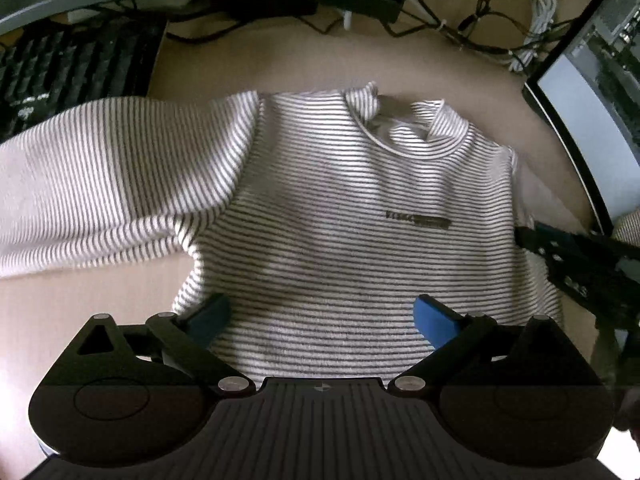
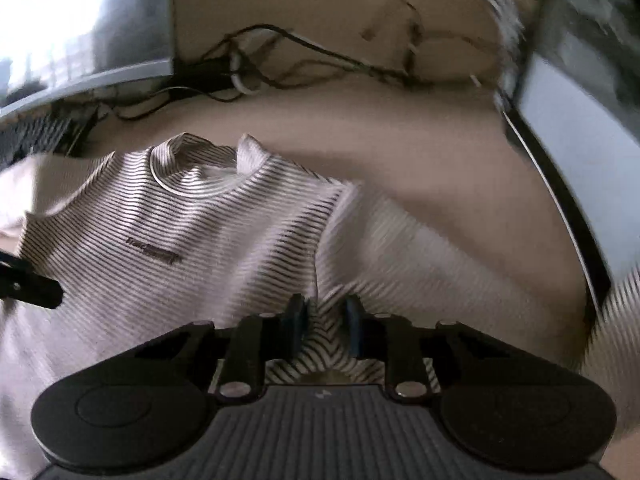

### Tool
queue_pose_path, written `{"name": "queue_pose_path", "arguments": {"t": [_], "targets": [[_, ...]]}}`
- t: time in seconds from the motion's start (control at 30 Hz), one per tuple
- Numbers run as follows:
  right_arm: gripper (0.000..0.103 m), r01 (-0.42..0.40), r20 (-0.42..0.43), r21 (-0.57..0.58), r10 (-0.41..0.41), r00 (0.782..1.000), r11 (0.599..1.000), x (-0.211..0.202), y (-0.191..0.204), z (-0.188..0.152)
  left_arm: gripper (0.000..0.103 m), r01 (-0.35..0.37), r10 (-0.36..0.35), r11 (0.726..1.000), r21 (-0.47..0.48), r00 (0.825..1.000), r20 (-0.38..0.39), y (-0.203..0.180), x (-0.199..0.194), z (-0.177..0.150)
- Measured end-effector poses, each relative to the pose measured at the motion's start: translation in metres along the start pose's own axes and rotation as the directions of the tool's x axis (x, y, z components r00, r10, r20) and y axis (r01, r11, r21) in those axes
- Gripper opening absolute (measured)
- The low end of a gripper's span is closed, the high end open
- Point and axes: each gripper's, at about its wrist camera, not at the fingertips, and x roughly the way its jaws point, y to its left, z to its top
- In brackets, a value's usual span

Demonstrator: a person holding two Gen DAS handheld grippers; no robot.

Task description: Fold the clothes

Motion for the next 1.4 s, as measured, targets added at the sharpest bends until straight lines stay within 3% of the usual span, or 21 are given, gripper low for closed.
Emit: {"name": "queue_pose_path", "arguments": {"t": [0.23, 0.4, 0.57, 0.73, 0.8, 0.87, 1.0, 1.2, 1.3, 1.4], "targets": [[0.020, 0.010, 0.029, -0.048, -0.009, 1.000, 0.999, 0.027, 0.002, 0.031, 0.100, -0.005, 0.006, 0.999, -0.032, 0.999, 0.034, 0.015, 0.007, 0.023], [0.023, 0.067, 0.037, -0.052, -0.065, 0.997, 0.996, 0.018, -0.001, 0.024, 0.100, 0.000, 0.000, 1.000, -0.013, 0.999, 0.041, 0.019, 0.007, 0.025], [0.026, 0.050, 0.088, 0.050, -0.055, 0.995, 0.998, -0.033, -0.007, 0.008, 0.100, -0.004, 0.003, 0.998, 0.056, 1.000, 0.028, 0.023, -0.027, -0.006], [0.028, -0.009, 0.056, 0.218, -0.004, 0.998, 0.976, -0.088, 0.004, -0.037, 0.100, 0.129, -0.128, 0.989, 0.078, 0.992, -0.016, 0.030, -0.055, -0.051], [0.029, -0.012, 0.021, 0.245, 0.007, 1.000, 0.969, -0.100, 0.019, -0.060, 0.100, 0.148, -0.144, 0.984, 0.102, 0.989, -0.047, 0.028, -0.054, -0.067], [0.033, 0.010, -0.018, 0.232, -0.006, 1.000, 0.973, -0.100, 0.032, -0.076, 0.100, 0.129, -0.121, 0.985, 0.113, 0.990, -0.075, 0.030, -0.045, -0.076], [0.033, 0.094, -0.032, 0.174, -0.090, 0.995, 0.980, -0.100, 0.044, -0.089, 0.100, 0.104, -0.098, 0.984, 0.146, 0.994, -0.048, 0.024, -0.046, -0.081], [0.041, 0.121, 0.008, 0.184, -0.125, 0.992, 0.975, -0.101, 0.044, -0.093, 0.100, 0.057, -0.060, 0.986, 0.158, 0.998, 0.014, 0.023, -0.050, -0.088], [0.048, 0.094, 0.028, 0.216, -0.102, 0.994, 0.972, -0.106, 0.040, -0.098, 0.100, 0.006, -0.013, 0.989, 0.150, 0.999, 0.046, 0.018, -0.056, -0.097], [0.080, 0.024, 0.072, 0.244, -0.042, 0.997, 0.969, -0.131, 0.041, -0.106, 0.100, -0.020, 0.005, 0.990, 0.139, 0.994, 0.109, 0.005, -0.078, -0.121]]}}
